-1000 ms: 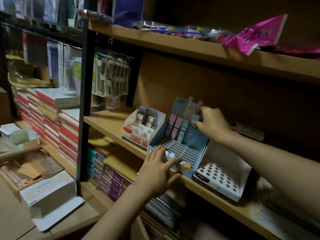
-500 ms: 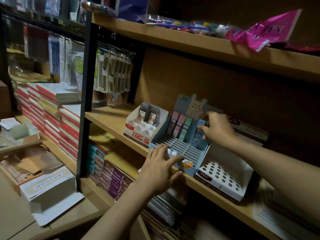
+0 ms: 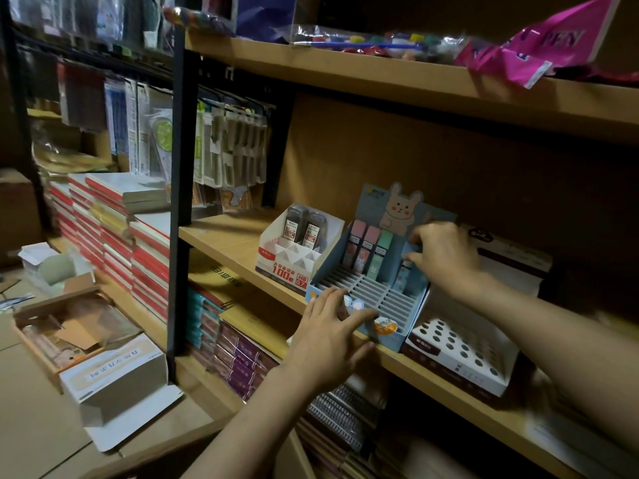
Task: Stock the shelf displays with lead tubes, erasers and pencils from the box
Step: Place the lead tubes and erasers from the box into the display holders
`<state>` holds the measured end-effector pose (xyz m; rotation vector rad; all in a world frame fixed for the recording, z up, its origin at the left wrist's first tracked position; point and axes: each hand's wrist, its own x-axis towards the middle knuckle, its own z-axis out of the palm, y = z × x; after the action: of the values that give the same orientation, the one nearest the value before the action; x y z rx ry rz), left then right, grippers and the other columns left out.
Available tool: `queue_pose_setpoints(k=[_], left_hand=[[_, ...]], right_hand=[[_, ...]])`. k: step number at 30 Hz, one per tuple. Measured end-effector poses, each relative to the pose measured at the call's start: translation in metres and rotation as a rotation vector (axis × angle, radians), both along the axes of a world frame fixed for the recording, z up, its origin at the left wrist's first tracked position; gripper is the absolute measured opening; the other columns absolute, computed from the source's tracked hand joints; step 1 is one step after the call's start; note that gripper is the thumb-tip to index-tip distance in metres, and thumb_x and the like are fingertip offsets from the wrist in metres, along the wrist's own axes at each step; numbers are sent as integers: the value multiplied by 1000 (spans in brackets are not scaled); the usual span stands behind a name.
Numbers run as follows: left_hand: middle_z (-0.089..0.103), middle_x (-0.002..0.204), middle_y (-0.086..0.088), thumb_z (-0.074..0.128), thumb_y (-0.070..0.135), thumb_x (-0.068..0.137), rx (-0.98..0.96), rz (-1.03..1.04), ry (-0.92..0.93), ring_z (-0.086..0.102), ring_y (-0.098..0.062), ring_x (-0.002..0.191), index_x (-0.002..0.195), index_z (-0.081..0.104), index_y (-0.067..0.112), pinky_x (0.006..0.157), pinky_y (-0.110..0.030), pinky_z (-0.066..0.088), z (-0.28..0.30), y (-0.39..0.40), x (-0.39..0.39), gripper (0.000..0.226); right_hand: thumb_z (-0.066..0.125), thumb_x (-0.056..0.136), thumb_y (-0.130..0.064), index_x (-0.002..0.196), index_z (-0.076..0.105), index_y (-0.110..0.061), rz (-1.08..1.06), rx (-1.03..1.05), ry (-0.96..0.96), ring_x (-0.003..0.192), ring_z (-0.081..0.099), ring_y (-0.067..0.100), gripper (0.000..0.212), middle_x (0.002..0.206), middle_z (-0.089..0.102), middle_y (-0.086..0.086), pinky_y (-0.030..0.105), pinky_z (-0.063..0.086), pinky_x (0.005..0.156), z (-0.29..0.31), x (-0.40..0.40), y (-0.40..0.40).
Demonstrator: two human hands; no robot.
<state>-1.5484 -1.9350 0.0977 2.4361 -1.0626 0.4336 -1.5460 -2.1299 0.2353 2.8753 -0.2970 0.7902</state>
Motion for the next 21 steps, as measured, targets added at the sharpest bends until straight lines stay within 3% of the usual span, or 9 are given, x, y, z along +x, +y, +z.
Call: queue_pose_setpoints(k=[6,9,11,13,15,17,19,21], left_hand=[[4,162,-3,51,54,92,7,-21,20,-5,-24,149,145,20,50,118,-43,6,3,2,-3,61],[-2,161,4,59,43,91,-100,-47,45,-3,-17,147,146,23,46,114,-35,9,5,8,-11,66],[13,158,5,63,33,89,-267,-60,51,10,-10,143,142,36,38,115,-29,18,2,13,-20,60],[38,142,8,63,27,89,-416,-43,45,31,-5,132,129,52,30,108,-21,33,-5,19,-30,42],[53,115,15,61,28,90,-493,9,131,49,0,108,112,59,30,91,-18,43,-19,30,-40,22],[61,99,17,60,28,92,-515,78,343,59,1,92,102,60,33,78,-22,52,-41,47,-50,12],[65,94,15,63,24,91,-480,173,532,63,5,88,99,60,39,72,-16,54,-70,72,-63,17],[69,95,11,66,22,89,-406,357,631,65,1,88,98,67,30,76,-18,52,-105,97,-78,12]], right_hand=[[69,89,-21,114,69,-7,64,116,-48,97,67,27,29,111,70,12,38,57,81,5,-11,5],[65,91,-14,116,67,-10,209,325,-174,88,68,19,26,113,68,7,33,59,78,5,-30,16],[64,91,-14,108,69,-15,290,418,-215,78,64,6,18,104,68,-2,18,54,69,-2,-46,27],[64,91,-15,100,68,-21,387,482,-204,77,61,-3,12,95,66,-10,6,46,63,-18,-64,43],[66,89,-14,92,68,-27,504,563,-184,78,62,-5,13,87,66,-16,3,46,65,-43,-82,64],[69,86,-15,87,69,-28,613,626,-151,78,63,-6,13,83,68,-16,3,45,66,-74,-99,85],[68,86,-18,87,69,-29,697,684,-13,80,63,-4,12,86,68,-16,6,46,69,-111,-112,105],[66,86,-19,91,71,-27,735,714,202,82,62,-3,11,88,68,-15,8,46,71,-153,-120,124]])
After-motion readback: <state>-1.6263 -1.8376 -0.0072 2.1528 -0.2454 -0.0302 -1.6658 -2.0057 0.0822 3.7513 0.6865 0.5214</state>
